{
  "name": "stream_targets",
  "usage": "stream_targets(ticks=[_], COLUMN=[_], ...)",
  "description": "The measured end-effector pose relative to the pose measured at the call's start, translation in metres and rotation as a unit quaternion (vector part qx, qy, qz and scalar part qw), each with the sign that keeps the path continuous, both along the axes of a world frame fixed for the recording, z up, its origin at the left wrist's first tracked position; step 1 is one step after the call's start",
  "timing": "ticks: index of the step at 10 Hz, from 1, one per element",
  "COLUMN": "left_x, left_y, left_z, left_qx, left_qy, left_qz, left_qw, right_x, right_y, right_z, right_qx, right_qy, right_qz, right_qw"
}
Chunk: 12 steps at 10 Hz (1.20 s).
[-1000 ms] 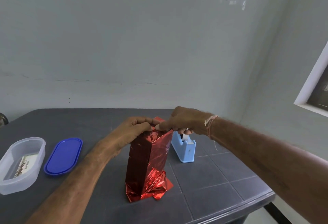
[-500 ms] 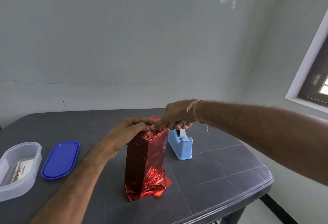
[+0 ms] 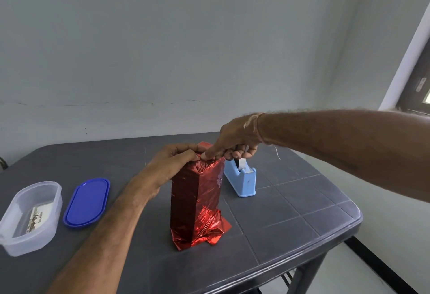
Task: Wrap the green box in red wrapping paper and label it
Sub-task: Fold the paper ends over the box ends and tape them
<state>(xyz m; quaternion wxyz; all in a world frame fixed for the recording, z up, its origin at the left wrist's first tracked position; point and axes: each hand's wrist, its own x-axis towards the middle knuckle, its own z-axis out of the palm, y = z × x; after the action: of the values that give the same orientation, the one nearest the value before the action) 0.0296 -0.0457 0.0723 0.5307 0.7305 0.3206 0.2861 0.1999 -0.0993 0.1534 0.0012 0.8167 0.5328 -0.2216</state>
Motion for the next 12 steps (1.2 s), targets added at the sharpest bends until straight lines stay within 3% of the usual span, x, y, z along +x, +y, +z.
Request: stream_targets(ticks=[3, 4, 5, 9, 12], left_x=[0.0, -0.003, -0.006, -0.004, -0.004], left_y=[0.001, 0.001, 0.001, 0.0, -0.001], left_z=[-0.002, -0.003, -0.004, -0.005, -0.005], left_qx=[0.006, 0.011, 0.011, 0.015, 0.007], left_qy=[-0.002, -0.002, -0.009, -0.006, 0.005], left_qz=[-0.013, -0.01, -0.008, 0.0, 0.001], left_qw=[1.0, 1.0, 1.0, 1.0, 1.0], right_x=[-0.006, 0.004, 0.009, 0.016, 0.016], right_y=[-0.021, -0.012, -0.006, -0.026, -0.042], right_z=[0.004, -0.005, -0.015, -0.046, -0.071], right_qx=[0.023, 0.005, -0.029, 0.049, 0.153], right_qy=[0.022, 0.093, 0.176, 0.367, 0.506], right_qz=[-0.02, -0.063, -0.119, -0.148, -0.159], right_qw=[0.999, 0.994, 0.977, 0.917, 0.834])
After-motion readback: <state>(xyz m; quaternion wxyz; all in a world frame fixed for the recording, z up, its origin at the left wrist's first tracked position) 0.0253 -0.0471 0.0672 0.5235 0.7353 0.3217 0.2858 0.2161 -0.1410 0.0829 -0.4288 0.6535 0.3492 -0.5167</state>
